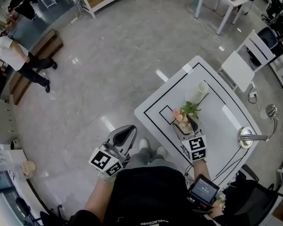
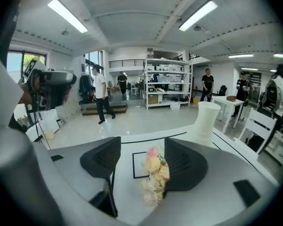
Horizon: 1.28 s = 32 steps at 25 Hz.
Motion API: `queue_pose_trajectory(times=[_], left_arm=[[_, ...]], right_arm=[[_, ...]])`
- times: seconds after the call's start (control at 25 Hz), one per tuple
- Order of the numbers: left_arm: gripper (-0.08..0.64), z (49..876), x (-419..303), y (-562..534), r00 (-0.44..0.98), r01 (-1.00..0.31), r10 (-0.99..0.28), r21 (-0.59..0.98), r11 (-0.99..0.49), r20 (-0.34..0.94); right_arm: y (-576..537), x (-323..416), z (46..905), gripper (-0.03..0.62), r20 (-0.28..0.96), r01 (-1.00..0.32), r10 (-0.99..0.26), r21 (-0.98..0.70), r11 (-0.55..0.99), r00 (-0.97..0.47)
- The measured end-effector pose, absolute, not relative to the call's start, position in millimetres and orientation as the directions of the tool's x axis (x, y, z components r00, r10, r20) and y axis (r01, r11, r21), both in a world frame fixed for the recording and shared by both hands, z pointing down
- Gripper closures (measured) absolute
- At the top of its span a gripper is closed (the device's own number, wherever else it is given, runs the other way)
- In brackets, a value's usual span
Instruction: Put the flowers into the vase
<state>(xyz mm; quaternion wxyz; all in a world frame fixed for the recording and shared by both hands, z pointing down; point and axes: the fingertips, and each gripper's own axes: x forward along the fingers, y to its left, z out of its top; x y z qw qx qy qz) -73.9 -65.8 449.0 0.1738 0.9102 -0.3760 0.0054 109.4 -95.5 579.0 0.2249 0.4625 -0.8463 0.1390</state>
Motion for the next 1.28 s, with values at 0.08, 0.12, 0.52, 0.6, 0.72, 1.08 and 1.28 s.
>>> queue_pose_trajectory(times=[0.08,0.12,0.52,0.6,0.72,1.08,1.28], left_arm=[[0.554,452.4,-75.3,-65.9,0.711,-0.692,-0.687,0.315,-0.649,0.149],[0.554,454.4,-75.8,-66.1,0.709,-0.695,-0.688,0.316,-0.646,0.154],[0.554,464.2,-83.1,-61.8,0.687,-0.719,-0.701,0.318,-0.618,0.19],[0.554,466.0,-85.5,-59.8,0.681,-0.725,-0.706,0.319,-0.61,0.197],[0.554,467.8,-90.4,-58.1,0.67,-0.735,-0.712,0.319,-0.598,0.208],[0.554,472.5,-98.3,-53.3,0.643,-0.759,-0.732,0.317,-0.569,0.227],[0.554,474.5,-102.2,-50.1,0.632,-0.768,-0.739,0.314,-0.558,0.231]], right_arm=[[-97.1,114.1,596.8,0.305,0.561,-0.848,-0.7,-0.007,0.53,-0.442],[-97.4,116.1,606.4,0.302,0.59,-0.847,-0.685,0.003,0.532,-0.428],[-97.6,131.4,668.0,0.288,0.761,-0.834,-0.599,0.147,0.533,-0.248],[-100.8,134.5,675.5,0.288,0.768,-0.845,-0.598,0.149,0.513,-0.227],[-105.0,136.0,685.9,0.288,0.783,-0.848,-0.587,0.158,0.505,-0.204],[-106.5,143.7,714.7,0.291,0.819,-0.834,-0.559,0.212,0.509,-0.133],[-106.9,146.1,724.7,0.306,0.823,-0.812,-0.56,0.261,0.522,-0.096]])
